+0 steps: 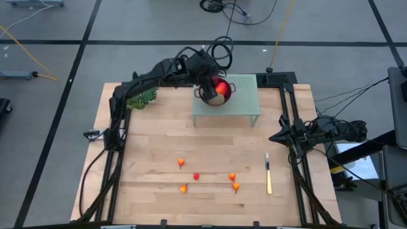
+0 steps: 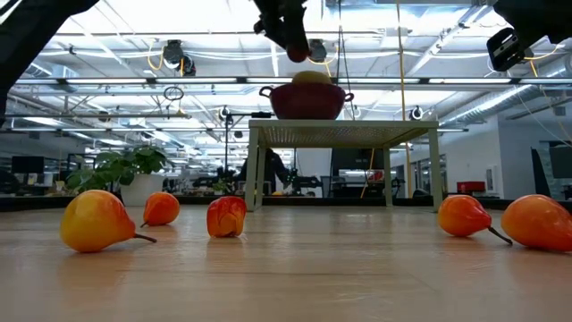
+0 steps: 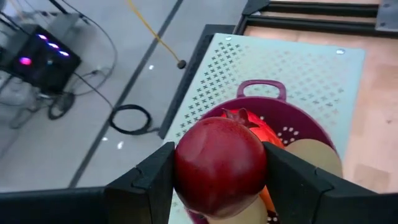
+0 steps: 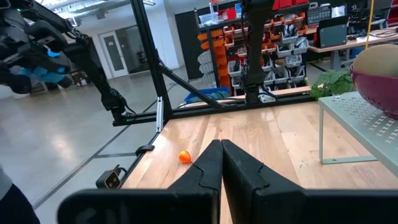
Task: Pick & Place Fruit
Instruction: Put the pomegranate into the strainer bowl
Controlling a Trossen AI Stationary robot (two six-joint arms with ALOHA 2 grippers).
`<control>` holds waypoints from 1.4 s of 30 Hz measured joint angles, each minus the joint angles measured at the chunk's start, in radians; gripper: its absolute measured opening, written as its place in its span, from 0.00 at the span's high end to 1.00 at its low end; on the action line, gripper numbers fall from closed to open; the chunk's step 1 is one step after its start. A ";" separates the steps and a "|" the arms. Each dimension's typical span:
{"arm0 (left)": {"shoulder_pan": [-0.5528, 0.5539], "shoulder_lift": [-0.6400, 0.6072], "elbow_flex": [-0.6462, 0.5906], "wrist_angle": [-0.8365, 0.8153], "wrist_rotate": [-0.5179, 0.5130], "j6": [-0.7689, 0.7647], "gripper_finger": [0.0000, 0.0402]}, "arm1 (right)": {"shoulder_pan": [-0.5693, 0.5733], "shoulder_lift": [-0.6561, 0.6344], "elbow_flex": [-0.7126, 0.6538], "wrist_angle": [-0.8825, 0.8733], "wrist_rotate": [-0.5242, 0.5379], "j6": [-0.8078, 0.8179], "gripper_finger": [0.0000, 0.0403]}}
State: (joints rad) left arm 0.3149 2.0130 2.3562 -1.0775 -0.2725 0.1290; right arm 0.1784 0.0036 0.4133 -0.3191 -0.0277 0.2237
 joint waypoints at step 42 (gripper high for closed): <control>0.026 0.064 -0.115 0.056 0.088 0.061 0.49 | 0.000 0.000 0.000 0.000 0.000 0.000 0.99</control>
State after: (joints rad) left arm 0.3408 2.0773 2.2410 -1.0217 -0.1841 0.1895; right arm 0.1786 0.0036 0.4133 -0.3195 -0.0278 0.2237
